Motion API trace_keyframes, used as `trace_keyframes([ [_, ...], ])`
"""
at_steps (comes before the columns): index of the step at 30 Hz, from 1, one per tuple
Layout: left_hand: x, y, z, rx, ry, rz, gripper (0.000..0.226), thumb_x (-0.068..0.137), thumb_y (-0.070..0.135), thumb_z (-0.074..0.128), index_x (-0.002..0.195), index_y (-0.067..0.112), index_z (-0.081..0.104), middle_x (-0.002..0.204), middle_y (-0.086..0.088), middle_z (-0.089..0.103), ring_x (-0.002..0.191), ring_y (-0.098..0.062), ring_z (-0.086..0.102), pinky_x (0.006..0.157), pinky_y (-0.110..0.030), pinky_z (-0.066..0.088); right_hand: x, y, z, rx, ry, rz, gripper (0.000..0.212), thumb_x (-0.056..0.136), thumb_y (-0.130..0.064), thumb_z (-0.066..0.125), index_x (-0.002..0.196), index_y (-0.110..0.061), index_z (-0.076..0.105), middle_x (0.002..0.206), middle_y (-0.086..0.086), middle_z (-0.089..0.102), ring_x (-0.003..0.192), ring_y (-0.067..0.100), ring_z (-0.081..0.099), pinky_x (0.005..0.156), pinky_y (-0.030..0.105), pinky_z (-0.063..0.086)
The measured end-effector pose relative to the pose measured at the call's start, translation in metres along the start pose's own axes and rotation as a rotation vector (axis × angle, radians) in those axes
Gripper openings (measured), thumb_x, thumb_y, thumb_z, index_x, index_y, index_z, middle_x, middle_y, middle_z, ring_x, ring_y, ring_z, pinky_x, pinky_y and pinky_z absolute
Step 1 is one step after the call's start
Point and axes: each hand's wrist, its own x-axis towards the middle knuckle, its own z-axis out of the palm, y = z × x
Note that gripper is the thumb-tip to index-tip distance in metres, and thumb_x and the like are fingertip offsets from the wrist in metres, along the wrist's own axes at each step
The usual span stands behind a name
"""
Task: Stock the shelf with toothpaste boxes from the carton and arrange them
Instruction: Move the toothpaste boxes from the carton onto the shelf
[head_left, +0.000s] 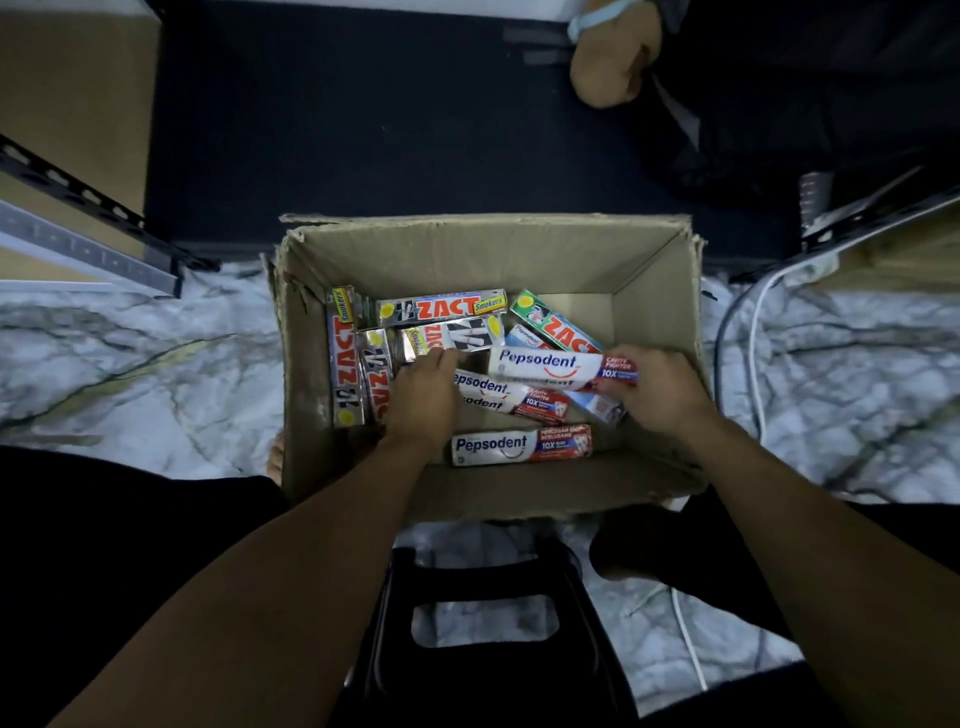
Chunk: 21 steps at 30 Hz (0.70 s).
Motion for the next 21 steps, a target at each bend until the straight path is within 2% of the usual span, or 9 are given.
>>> trace_keyframes([
  [2, 0.002, 0.002, 0.005, 0.004, -0.047, 0.011, 0.044, 0.088, 0.005, 0.059, 0.131, 0.013, 0.056, 0.127, -0.011, 0.06, 0.113, -0.033, 0.057, 0.094, -0.044, 0.047, -0.001, -0.002, -0.001, 0.057, 0.068, 0.042, 0.029, 0.085, -0.033, 0.073, 0.108, -0.016, 0.069, 0.102, 0.01, 0.073, 0.094, 0.03, 0.067, 0.072, 0.03, 0.047],
  [4, 0.004, 0.001, 0.011, 0.032, -0.113, 0.022, 0.05, 0.088, 0.006, 0.057, 0.138, 0.014, 0.053, 0.138, -0.012, 0.055, 0.122, -0.034, 0.053, 0.099, -0.043, 0.046, -0.001, -0.006, 0.002, 0.104, 0.118, 0.099, 0.029, 0.088, -0.033, 0.07, 0.109, -0.014, 0.066, 0.104, 0.01, 0.072, 0.097, 0.031, 0.066, 0.071, 0.027, 0.042],
  [7, 0.006, -0.004, 0.021, 0.096, -0.241, 0.027, 0.062, 0.09, 0.008, 0.059, 0.148, 0.017, 0.041, 0.155, -0.007, 0.039, 0.135, -0.031, 0.04, 0.105, -0.045, 0.042, 0.001, -0.01, 0.012, 0.133, 0.182, 0.173, 0.032, 0.091, -0.035, 0.066, 0.113, -0.012, 0.063, 0.108, 0.014, 0.071, 0.099, 0.035, 0.066, 0.078, 0.034, 0.049],
  [9, 0.006, -0.007, 0.026, 0.118, -0.261, 0.022, 0.064, 0.091, 0.012, 0.061, 0.15, 0.019, 0.037, 0.159, -0.004, 0.033, 0.137, -0.031, 0.034, 0.105, -0.047, 0.042, 0.003, -0.008, 0.022, 0.148, 0.185, 0.224, 0.034, 0.091, -0.034, 0.064, 0.113, -0.009, 0.062, 0.108, 0.016, 0.07, 0.1, 0.037, 0.066, 0.079, 0.038, 0.052],
  [12, 0.007, -0.01, 0.03, 0.16, -0.262, 0.014, 0.066, 0.092, 0.014, 0.061, 0.152, 0.021, 0.035, 0.158, -0.002, 0.032, 0.135, -0.03, 0.032, 0.106, -0.046, 0.039, 0.003, -0.005, 0.038, 0.17, 0.157, 0.275, 0.038, 0.091, -0.036, 0.063, 0.112, -0.005, 0.06, 0.108, 0.02, 0.069, 0.1, 0.039, 0.065, 0.078, 0.039, 0.052],
  [17, 0.012, -0.014, 0.03, 0.183, -0.224, 0.009, 0.065, 0.092, 0.024, 0.064, 0.151, 0.027, 0.036, 0.151, -0.002, 0.041, 0.132, -0.03, 0.035, 0.104, -0.043, 0.035, 0.004, -0.004, 0.06, 0.092, 0.063, 0.251, 0.049, 0.092, -0.04, 0.061, 0.124, -0.004, 0.053, 0.112, 0.024, 0.067, 0.1, 0.044, 0.064, 0.08, 0.045, 0.052],
  [21, 0.012, -0.02, 0.033, 0.174, -0.279, -0.01, 0.058, 0.087, 0.039, 0.07, 0.141, 0.031, 0.053, 0.145, 0.001, 0.043, 0.125, -0.027, 0.036, 0.104, -0.041, 0.035, 0.005, -0.002, 0.066, 0.07, 0.05, 0.261, 0.051, 0.092, -0.036, 0.062, 0.129, -0.003, 0.049, 0.116, 0.025, 0.064, 0.103, 0.044, 0.062, 0.082, 0.046, 0.052],
])
